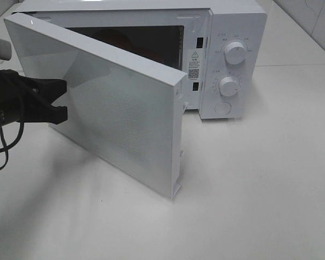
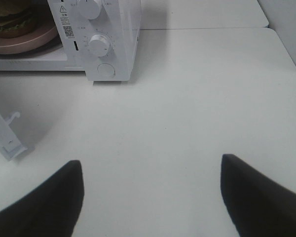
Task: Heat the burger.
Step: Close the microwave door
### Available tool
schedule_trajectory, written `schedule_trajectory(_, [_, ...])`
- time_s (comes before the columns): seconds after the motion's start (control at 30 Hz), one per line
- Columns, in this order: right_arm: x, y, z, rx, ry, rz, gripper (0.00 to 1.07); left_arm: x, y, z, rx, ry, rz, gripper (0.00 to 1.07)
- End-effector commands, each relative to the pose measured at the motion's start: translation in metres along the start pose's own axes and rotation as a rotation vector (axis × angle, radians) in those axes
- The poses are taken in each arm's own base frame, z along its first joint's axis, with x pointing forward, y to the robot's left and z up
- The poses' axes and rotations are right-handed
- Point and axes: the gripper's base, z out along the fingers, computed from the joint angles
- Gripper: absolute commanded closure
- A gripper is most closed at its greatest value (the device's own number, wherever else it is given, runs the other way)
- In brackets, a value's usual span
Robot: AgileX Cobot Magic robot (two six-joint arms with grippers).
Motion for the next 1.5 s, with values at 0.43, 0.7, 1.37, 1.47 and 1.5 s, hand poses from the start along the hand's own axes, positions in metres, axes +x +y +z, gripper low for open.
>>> schedule_trajectory(0.43, [0.001, 0.0, -0.004, -0.002, -0.035, -0.001, 0.32, -0.018, 0.0, 0.013, 0.03, -0.206, -0.076, 1.07])
schedule_trajectory(0.7, [0.001, 0.0, -0.004, -0.002, -0.035, -0.001, 0.32, -0.015, -0.003, 0.033, -0.113, -0.184, -0.136, 1.07])
schedule_trajectory(1.37, [0.001, 0.0, -0.004, -0.002, -0.035, -0.001, 0.32, -0.02, -0.041, 0.09, -0.186, -0.206, -0.125, 1.07])
schedule_trajectory(1.47, [0.001, 0.0, -0.004, -0.002, -0.035, -0.001, 0.32, -0.021, -0.041, 0.106, -0.198, -0.193, -0.151, 1.07])
schedule_trajectory(1.5, [0.001, 0.0, -0.004, -0.002, -0.035, -0.001, 0.32, -0.022, -0.041, 0.11, -0.197, -0.186, -0.156, 1.07])
